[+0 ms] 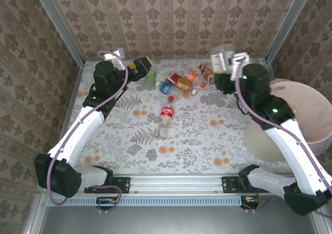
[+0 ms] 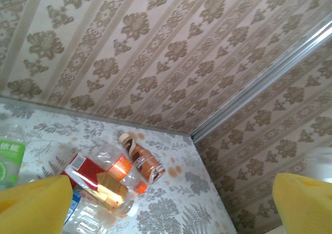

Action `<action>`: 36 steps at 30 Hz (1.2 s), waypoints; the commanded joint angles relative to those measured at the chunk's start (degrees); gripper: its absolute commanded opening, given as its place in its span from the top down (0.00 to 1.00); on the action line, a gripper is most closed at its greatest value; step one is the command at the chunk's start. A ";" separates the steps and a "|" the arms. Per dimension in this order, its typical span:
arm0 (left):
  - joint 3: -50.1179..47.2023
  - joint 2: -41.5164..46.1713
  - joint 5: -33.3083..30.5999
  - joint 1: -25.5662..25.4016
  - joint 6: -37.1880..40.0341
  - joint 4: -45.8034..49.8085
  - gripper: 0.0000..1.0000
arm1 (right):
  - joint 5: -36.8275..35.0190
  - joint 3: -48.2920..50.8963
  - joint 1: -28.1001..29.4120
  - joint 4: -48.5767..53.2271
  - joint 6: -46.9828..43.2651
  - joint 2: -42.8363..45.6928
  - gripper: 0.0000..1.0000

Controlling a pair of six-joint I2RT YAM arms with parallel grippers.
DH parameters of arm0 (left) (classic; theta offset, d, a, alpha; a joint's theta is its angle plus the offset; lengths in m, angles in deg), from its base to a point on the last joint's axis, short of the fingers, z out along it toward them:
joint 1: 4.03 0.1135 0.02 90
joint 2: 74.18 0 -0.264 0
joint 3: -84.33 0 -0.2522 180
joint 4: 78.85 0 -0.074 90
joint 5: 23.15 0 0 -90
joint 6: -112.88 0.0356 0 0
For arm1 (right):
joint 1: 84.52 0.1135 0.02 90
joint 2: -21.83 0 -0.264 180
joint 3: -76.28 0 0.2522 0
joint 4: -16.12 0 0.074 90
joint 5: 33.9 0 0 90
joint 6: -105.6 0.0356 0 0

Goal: Put the plastic bottles in the bin

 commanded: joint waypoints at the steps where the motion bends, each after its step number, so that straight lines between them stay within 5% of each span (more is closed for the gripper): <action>1: 0.23 -2.14 1.67 0.33 -1.27 -0.27 0.00 | -9.30 -3.61 -4.55 10.98 -1.65 3.56 0.59; 10: 2.61 -6.70 4.83 0.98 -3.16 -0.57 0.00 | -28.21 -10.91 -15.51 30.00 -1.87 4.63 0.60; 16: 3.14 -7.57 4.47 1.08 -3.11 -0.17 0.00 | -27.02 -9.14 -26.72 39.72 0.10 3.75 0.60; 26: 7.06 -10.85 7.04 1.08 -3.16 3.78 0.00 | -31.50 -3.43 -35.54 43.24 1.69 1.14 0.56; 36: 9.81 -12.42 7.43 1.07 -2.30 7.29 0.00 | -33.01 4.66 -43.48 41.22 0.21 1.74 0.40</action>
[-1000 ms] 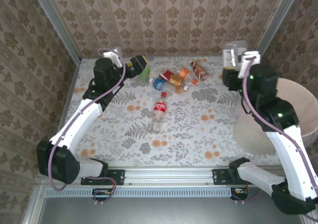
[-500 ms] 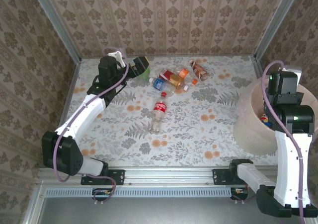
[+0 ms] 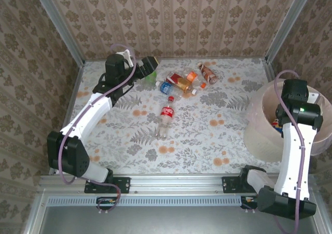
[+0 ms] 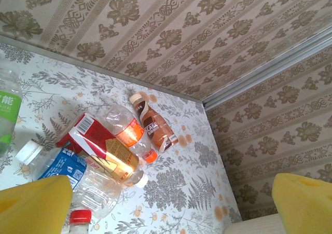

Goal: Put the plastic bottles in the bin

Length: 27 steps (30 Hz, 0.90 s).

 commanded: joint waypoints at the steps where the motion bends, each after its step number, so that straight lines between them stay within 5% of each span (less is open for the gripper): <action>1: 2.71 -0.76 1.44 0.25 0.55 1.97 0.00 | -3.84 1.03 -1.17 0.41 -0.31 0.84 0.37; 7: 2.22 -0.57 1.09 0.20 0.10 1.88 0.00 | -4.11 0.22 -1.53 1.59 0.02 -1.14 0.19; 18: 0.82 0.81 -2.68 0.59 1.86 4.63 0.00 | 6.04 -2.74 -0.31 -1.66 1.45 -2.34 0.11; 27: -1.67 1.16 -4.35 2.50 0.81 8.00 0.00 | 5.44 -8.68 10.46 -5.91 5.59 -5.34 0.03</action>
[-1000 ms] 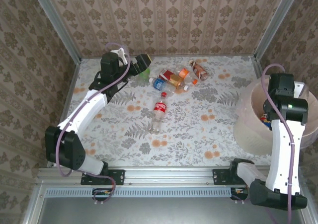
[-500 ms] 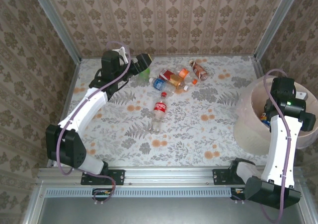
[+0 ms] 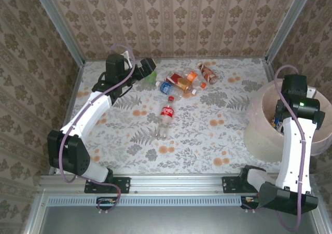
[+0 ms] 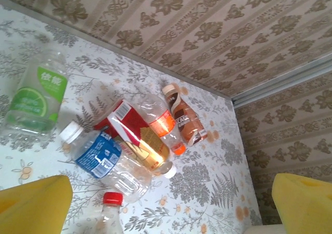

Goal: Put the plastic bottles in the bin

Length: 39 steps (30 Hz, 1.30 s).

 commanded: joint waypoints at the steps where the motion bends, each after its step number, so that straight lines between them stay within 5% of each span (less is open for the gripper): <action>1: -1.90 1.78 -1.21 0.75 0.29 2.08 0.00 | -1.44 -2.97 4.32 -3.10 2.68 -1.52 0.01; 14: -7.93 5.36 -3.91 4.73 -0.95 4.21 0.00 | -10.26 -12.40 27.06 -18.74 -0.10 -12.42 0.00; 20: -10.10 7.19 -5.20 5.31 -0.56 4.35 0.00 | -2.76 -14.15 34.79 -29.49 -4.56 -18.79 0.00; 27: -12.43 9.77 -8.50 5.75 0.01 4.32 0.00 | 18.88 -14.18 37.06 -36.98 -2.33 -25.57 0.00; 34: -14.24 12.23 -10.87 5.93 -0.06 5.29 0.00 | 26.33 -12.41 37.06 -39.74 1.76 -33.99 0.00; 39: -16.10 14.86 -13.19 6.09 0.12 5.72 0.00 | 31.25 -11.55 36.25 -40.04 -4.71 -39.65 0.00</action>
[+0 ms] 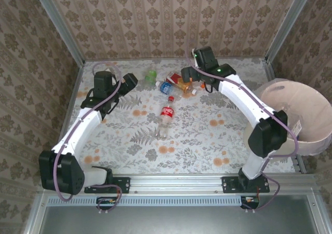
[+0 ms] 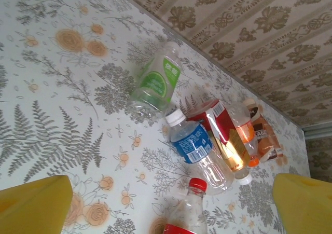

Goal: Put the plastic bottles in the bin

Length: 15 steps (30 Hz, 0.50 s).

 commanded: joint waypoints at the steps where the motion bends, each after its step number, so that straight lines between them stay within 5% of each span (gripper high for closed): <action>1: -1.18 2.52 -2.41 0.44 0.74 1.52 0.00 | 7.50 0.52 -0.97 -0.69 -3.96 -3.25 0.00; 8: -2.75 3.08 -2.47 0.53 0.27 1.76 0.00 | 22.99 -1.16 -1.96 -0.73 -8.07 -9.97 0.05; 15: -3.28 3.08 -2.40 0.56 -0.41 1.69 0.00 | 21.38 -10.16 -0.48 1.16 -6.80 -20.79 0.14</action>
